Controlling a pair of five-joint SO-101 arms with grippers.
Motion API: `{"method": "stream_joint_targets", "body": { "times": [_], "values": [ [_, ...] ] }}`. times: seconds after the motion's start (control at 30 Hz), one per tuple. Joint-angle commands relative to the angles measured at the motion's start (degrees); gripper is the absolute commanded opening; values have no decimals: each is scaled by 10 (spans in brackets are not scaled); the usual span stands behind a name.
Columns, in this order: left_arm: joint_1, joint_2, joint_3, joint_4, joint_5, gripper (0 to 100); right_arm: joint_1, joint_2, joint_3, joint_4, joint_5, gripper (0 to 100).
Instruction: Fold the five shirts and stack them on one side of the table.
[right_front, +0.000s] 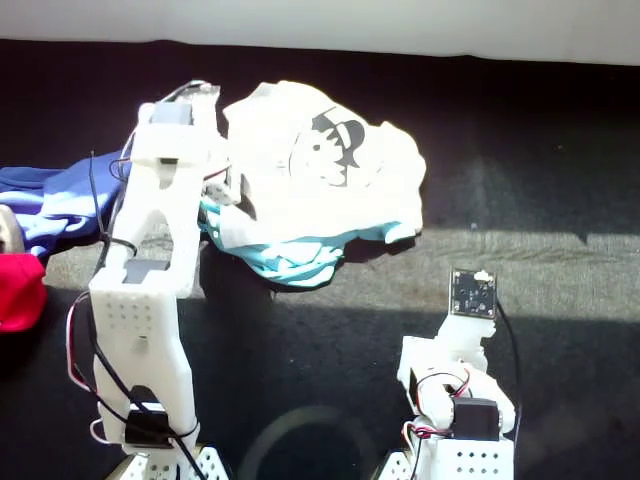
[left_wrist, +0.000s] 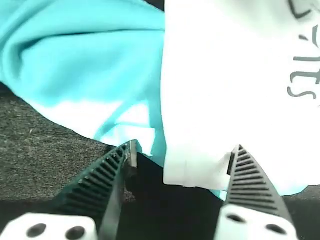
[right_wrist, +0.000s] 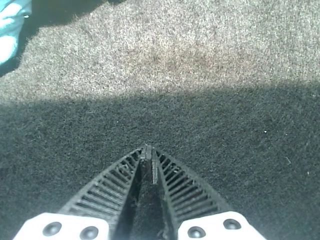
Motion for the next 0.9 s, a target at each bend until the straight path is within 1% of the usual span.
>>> {"method": "stream_joint_targets", "body": {
  "times": [0.0, 0.07, 0.1, 0.13, 0.27, 0.3, 0.37, 0.53, 0.63, 0.73, 0.87],
  "values": [
    [17, 4, -25, -3, 3, 294, -1, -6, 75, -1, 4, 7],
    [22, 3, -25, 1, 3, 287, -1, -6, 75, -1, 4, 7],
    [23, -1, -25, 2, 3, 264, -1, -6, 75, -1, 4, 7],
    [26, -7, -25, 2, 3, 227, -1, -6, 75, -1, 4, 7],
    [35, -43, -25, 3, 4, 30, -1, -6, 75, -1, 4, 7],
    [36, -52, -25, 3, 4, 2, -1, -6, 75, -1, 4, 7],
    [39, -70, -25, 6, 4, 15, -1, -6, 75, -1, 4, 7],
    [45, -130, -25, 7, 4, 8, -1, -6, 75, -1, 4, 7],
    [35, -187, -25, 15, 2, 9, -1, -6, 75, -1, 4, 7],
    [-3, -263, -25, 31, 0, 9, -1, -6, 75, -1, 4, 7],
    [-89, -385, -25, 24, -58, 9, -1, -6, 75, -1, 4, 7]
  ]
}}
